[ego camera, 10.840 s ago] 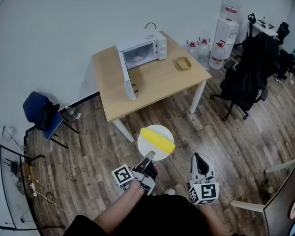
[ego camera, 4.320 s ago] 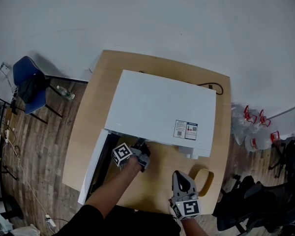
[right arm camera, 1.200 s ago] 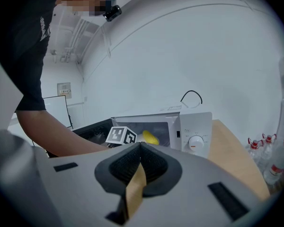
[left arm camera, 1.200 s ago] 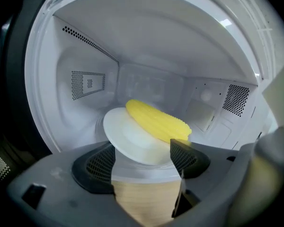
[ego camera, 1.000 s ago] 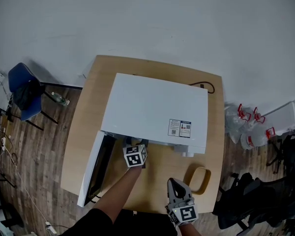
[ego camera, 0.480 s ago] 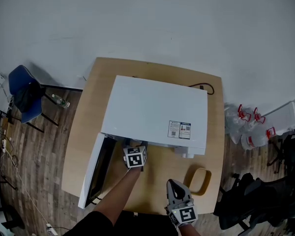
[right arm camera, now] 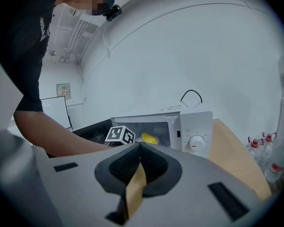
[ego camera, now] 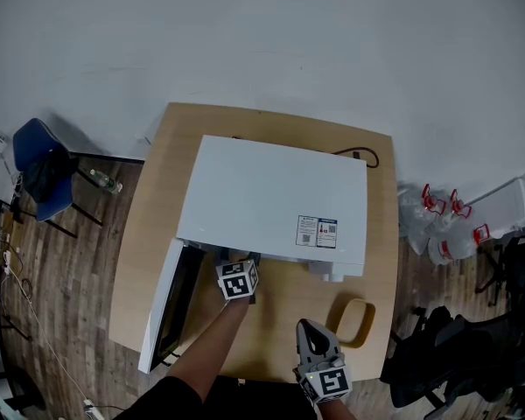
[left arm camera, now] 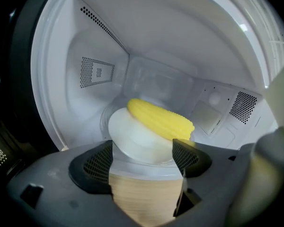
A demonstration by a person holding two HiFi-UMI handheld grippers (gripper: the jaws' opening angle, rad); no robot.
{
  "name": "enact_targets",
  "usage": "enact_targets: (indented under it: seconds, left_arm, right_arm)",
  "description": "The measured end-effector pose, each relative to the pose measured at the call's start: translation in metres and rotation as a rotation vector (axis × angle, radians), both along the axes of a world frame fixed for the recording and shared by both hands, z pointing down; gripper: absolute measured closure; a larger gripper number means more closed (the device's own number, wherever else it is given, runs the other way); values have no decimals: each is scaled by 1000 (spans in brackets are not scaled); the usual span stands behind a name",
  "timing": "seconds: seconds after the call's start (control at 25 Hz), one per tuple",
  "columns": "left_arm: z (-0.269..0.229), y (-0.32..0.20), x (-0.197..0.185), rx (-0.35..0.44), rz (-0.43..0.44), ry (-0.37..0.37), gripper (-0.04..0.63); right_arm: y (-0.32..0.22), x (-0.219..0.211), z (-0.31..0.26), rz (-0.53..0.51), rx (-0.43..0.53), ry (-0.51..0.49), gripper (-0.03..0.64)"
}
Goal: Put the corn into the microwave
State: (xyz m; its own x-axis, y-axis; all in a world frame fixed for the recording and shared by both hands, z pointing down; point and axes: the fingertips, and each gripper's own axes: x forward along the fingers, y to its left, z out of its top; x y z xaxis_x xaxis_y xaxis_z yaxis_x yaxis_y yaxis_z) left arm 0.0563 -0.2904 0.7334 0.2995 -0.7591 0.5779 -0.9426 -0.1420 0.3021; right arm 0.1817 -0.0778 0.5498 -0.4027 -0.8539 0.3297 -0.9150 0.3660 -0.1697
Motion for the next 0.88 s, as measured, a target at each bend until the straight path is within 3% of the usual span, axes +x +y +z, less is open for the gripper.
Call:
enact_targets:
  seconds: [0.48, 0.68, 0.88]
  left_arm:
    - [-31, 14, -2, 83, 54, 1, 232]
    - [-64, 47, -11, 138, 94, -7, 232]
    - [-97, 96, -16, 186, 163, 20, 233]
  right_arm:
    - [14, 4, -5, 43, 22, 23, 558]
    - [27, -11, -16, 67, 39, -7, 558]
    - [47, -25, -29, 87, 66, 33, 558]
